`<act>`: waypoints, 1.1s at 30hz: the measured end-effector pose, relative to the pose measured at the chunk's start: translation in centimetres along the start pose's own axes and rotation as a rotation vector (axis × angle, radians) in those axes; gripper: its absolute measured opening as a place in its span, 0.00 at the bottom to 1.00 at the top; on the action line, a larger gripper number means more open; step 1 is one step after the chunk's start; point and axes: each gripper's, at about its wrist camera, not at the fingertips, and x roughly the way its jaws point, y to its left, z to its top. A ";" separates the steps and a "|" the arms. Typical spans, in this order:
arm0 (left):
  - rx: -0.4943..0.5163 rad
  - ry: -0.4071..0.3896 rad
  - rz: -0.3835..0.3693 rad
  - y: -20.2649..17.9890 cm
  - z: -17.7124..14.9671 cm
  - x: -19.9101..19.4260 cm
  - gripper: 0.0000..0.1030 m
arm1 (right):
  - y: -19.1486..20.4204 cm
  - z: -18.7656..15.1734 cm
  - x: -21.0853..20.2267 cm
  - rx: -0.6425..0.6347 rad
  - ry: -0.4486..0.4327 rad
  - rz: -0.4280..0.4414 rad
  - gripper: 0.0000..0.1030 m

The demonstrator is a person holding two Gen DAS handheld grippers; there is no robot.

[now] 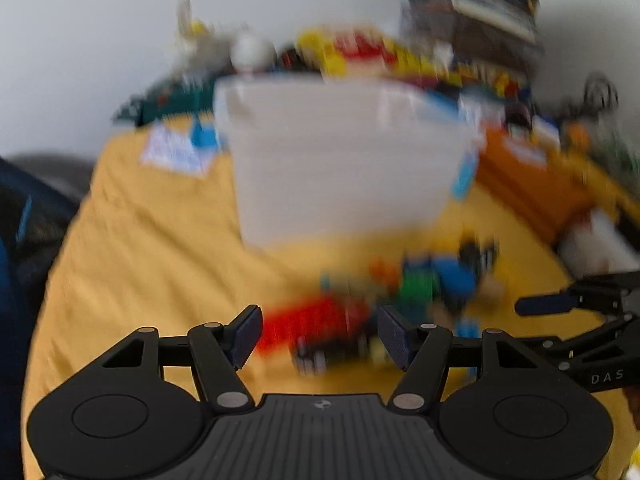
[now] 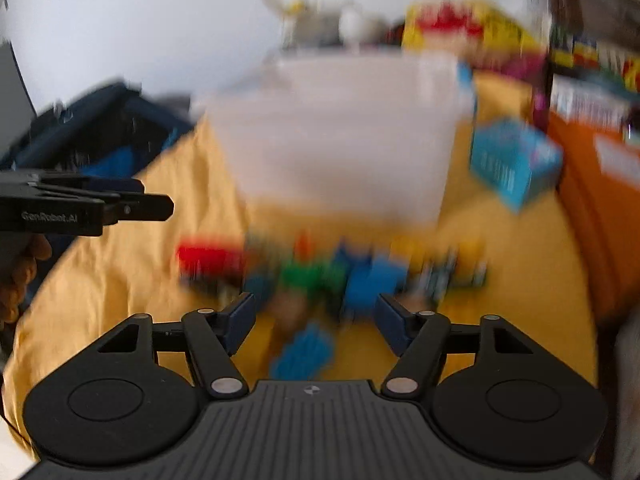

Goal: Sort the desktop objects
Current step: 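Carry both cars over the white bin and open both grippers to drop them, then grasp a dark toy car with the left gripper while the right grasps the blue brick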

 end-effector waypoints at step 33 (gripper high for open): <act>0.057 0.044 -0.083 -1.2 -2.2 3.4 0.31 | -0.3 -2.5 -0.6 0.008 -0.039 -0.001 0.53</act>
